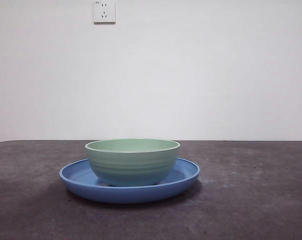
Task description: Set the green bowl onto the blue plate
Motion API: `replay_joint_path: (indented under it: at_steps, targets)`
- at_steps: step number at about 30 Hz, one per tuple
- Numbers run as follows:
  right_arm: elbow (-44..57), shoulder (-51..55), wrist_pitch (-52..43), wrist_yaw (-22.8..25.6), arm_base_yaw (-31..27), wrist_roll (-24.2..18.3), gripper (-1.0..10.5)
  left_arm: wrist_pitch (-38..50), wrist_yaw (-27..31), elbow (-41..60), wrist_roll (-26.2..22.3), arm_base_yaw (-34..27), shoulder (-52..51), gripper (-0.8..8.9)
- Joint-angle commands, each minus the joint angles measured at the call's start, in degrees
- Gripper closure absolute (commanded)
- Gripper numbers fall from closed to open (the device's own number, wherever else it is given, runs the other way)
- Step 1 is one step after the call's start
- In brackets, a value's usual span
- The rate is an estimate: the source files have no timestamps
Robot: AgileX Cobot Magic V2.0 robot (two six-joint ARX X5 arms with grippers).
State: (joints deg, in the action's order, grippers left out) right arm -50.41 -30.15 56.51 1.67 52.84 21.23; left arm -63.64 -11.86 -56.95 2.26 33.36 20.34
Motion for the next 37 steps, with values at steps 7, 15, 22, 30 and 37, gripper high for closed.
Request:
replay_joint_path:
  at_steps: [7, 15, 22, 30, 37]
  targets:
    - [0.5, 1.5, -1.5, -0.4, 0.6, 1.1, 3.2, 0.5, 0.1, -0.5, -0.1, 0.2, 0.1, 1.91]
    - [0.5, 1.4, -1.0, -0.3, 0.6, 0.9, 3.7, -0.3, 0.1, -0.5, 0.0, 0.2, 0.1, 3.3]
    - [0.5, 1.4, 0.1, -0.5, 0.6, 1.9, 9.2, -1.3, 0.1, -0.5, -0.1, 0.2, 0.1, 7.95]
    - [0.5, 1.5, -0.8, -0.3, 0.6, 4.0, 9.2, -1.1, 0.1, -0.5, -0.1, 0.2, 0.1, 7.94]
    - [0.5, 1.5, -0.8, 0.0, 0.6, 3.8, 9.2, -1.1, 0.1, -0.5, -0.1, 0.2, 0.1, 7.94]
